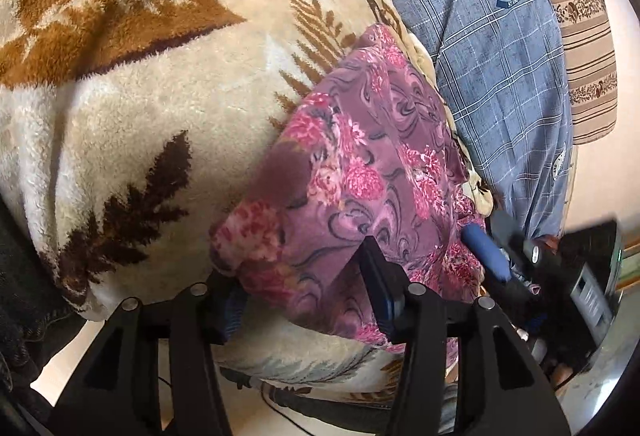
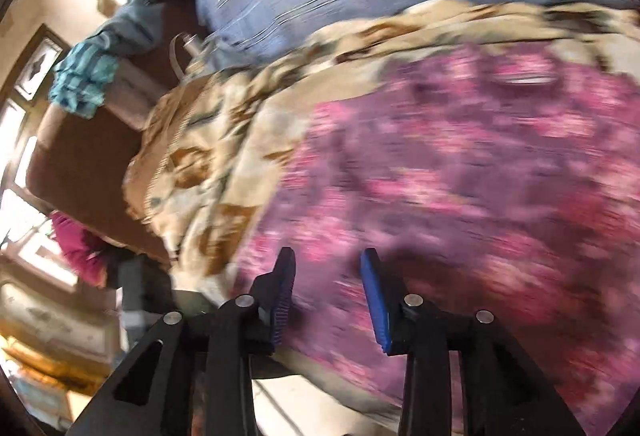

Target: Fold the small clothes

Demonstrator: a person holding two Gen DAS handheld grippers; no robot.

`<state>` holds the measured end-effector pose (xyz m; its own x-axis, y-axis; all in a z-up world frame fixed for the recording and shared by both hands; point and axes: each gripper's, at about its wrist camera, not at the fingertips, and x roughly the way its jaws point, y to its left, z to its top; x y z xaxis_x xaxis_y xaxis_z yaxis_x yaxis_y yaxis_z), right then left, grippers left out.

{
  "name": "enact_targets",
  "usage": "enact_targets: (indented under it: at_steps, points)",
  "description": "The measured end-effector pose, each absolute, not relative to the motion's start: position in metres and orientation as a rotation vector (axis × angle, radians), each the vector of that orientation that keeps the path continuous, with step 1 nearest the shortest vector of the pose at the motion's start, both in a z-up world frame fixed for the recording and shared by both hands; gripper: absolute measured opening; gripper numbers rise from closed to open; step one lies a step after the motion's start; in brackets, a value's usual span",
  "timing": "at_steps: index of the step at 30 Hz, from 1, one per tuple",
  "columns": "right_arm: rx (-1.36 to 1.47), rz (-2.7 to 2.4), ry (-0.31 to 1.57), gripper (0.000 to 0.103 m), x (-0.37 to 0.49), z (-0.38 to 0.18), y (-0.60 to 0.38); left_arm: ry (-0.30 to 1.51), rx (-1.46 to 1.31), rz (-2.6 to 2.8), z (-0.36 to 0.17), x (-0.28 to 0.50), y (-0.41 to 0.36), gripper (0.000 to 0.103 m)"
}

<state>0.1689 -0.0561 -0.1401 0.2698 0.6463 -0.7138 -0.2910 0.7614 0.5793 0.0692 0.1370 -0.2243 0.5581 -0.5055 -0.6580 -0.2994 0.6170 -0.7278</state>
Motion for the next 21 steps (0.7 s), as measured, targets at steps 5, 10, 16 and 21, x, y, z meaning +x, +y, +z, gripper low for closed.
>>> enact_targets:
  at_steps: [5, 10, 16, 21]
  points:
    - [0.349, 0.706, 1.27, 0.04, 0.189, -0.153, -0.025, 1.014, -0.957, -0.142, -0.226, 0.07, 0.139, 0.05]
    - [0.407, 0.721, 1.344, 0.04, 0.194, -0.152, -0.028, 1.02, -0.944, -0.095, -0.22, 0.078, 0.135, 0.046]
    - [0.358, 0.807, 1.43, 0.046, 0.197, -0.119, -0.04, 0.855, -0.445, -0.079, -0.151, 0.061, 0.077, 0.008]
    - [0.198, 0.861, 1.444, 0.067, 0.201, -0.074, -0.046, 0.694, -0.066, -0.1, -0.099, 0.039, -0.004, 0.008]
